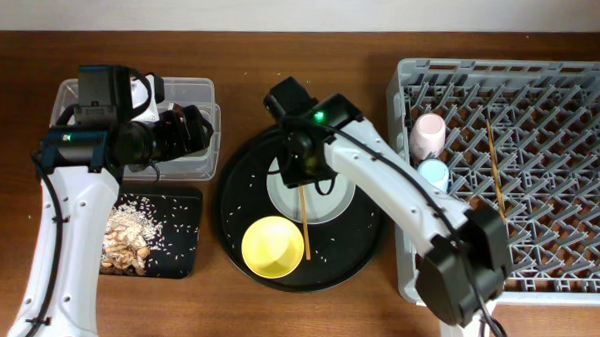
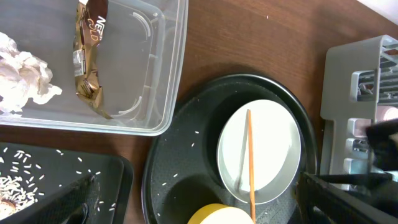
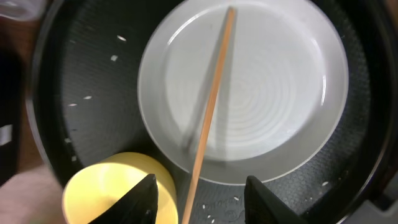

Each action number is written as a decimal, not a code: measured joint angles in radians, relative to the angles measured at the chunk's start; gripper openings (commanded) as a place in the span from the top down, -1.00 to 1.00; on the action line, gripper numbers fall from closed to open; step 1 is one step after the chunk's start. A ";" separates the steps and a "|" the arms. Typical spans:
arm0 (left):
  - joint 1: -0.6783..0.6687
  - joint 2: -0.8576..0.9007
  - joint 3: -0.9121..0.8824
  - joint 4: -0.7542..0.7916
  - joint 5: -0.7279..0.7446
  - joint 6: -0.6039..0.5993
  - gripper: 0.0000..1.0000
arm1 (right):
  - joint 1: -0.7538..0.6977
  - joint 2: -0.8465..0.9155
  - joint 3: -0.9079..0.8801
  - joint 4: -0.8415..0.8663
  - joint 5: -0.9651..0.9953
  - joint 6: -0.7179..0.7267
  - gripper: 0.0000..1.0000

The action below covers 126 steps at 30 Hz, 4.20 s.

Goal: Sort waste into correct bins and load items into the dishwasher rack
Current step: 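Grasp the second chopstick on the white plate with the right gripper, then place the second chopstick upright in the dish rack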

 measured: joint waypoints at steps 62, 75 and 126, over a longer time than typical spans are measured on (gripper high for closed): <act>0.000 0.000 0.000 0.000 0.000 0.000 -0.99 | -0.694 0.166 0.532 -0.410 0.252 -0.444 0.92; 0.000 0.000 0.000 0.000 0.000 0.000 -0.99 | -0.884 0.170 0.532 -0.302 0.143 -0.562 0.92; 0.000 0.000 0.000 0.000 0.000 0.000 -0.99 | -0.735 0.181 0.452 -0.499 -0.565 -0.515 0.33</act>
